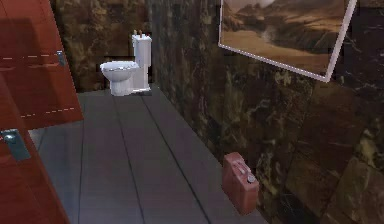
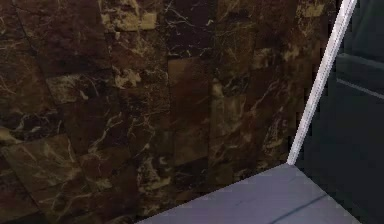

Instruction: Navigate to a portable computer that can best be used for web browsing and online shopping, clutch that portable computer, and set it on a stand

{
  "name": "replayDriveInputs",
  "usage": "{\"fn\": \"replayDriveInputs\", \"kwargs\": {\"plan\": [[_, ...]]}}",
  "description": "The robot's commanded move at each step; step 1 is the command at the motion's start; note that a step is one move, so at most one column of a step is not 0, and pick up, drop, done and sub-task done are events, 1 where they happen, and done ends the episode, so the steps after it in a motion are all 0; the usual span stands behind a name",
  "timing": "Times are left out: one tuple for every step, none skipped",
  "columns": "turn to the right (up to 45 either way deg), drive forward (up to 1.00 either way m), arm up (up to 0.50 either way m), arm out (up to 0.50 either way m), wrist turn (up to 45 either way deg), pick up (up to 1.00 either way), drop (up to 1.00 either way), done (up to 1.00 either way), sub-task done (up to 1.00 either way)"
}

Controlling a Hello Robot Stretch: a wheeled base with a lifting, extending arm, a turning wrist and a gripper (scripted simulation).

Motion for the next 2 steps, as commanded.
{"fn": "replayDriveInputs", "kwargs": {"plan": [[-12.0,0.0,0.0,0.0,0.0,0.0,0.0,0.0,0.0],[-3.0,0.0,0.0,0.0,0.0,0.0,0.0,0.0,0.0]]}}
